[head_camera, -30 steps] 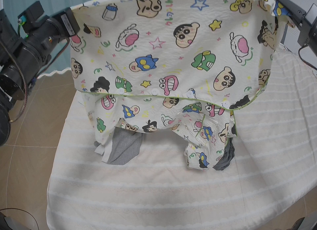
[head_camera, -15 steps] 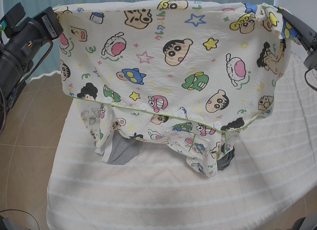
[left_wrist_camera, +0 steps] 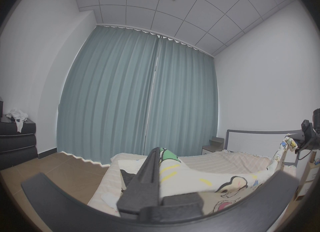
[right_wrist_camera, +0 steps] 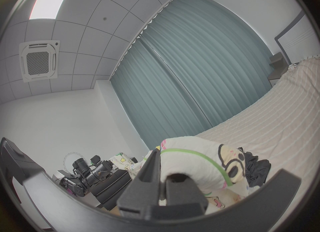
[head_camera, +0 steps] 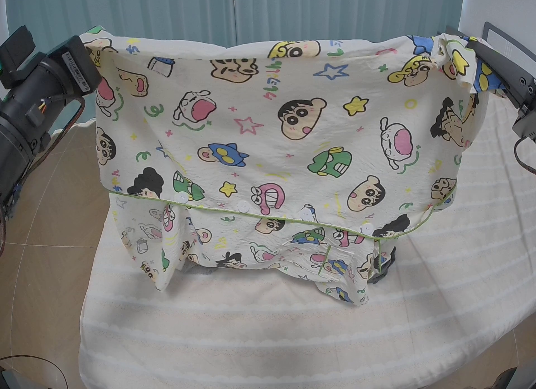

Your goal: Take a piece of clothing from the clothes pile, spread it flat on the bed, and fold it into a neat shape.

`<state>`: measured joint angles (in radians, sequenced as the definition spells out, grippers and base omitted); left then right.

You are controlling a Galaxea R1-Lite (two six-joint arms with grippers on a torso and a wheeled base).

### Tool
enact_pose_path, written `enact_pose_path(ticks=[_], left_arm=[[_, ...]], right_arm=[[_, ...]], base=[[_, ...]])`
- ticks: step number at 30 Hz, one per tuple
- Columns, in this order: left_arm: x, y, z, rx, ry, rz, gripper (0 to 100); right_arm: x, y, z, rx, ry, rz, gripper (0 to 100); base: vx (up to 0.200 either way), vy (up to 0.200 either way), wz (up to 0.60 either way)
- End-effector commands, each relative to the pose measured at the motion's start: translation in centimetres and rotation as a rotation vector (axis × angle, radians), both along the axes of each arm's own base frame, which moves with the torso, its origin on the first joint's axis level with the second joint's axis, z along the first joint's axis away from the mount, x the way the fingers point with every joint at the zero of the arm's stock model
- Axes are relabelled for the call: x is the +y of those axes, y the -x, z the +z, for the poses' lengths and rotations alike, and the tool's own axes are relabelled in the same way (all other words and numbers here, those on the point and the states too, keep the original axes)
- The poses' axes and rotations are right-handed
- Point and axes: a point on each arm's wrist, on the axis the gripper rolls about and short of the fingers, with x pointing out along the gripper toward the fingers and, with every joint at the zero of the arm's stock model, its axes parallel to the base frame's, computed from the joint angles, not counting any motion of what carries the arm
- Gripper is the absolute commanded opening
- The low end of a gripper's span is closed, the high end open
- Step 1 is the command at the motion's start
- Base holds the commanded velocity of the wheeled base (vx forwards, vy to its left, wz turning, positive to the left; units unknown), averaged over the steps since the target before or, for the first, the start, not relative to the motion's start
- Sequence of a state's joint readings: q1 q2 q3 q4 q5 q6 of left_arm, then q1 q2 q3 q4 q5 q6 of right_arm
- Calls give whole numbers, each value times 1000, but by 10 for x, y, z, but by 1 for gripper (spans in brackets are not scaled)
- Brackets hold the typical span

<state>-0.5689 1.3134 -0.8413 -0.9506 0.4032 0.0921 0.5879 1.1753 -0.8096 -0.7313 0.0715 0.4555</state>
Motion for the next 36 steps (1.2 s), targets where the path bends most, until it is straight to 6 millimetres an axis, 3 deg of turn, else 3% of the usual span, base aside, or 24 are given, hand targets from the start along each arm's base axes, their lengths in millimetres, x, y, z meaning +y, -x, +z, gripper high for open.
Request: enact_pose_path(ticks=[1,9,13,21,36], left_arm=[[3,6,-2,3,-1,-2,0],[6,10,-4,1,-1,-3,0],[9,15,-2,-9,3,-4,0],[8,14,-3,-5,2,-15,0],[5,16,-4,-5,-1,-39,0]], right_arm=[[0,1,-2,3,4,1,0],[-5,9,5,-29,-15,5,0],[-11,18,11,-71,-15,-1,0],[-10,17,2,-68,30,-14,0],[-8,14,0,-57,36,-14,0]], base=[[-200,0,0],[-200,0,0],[0,0,0],[0,0,0],[0,-200,0]])
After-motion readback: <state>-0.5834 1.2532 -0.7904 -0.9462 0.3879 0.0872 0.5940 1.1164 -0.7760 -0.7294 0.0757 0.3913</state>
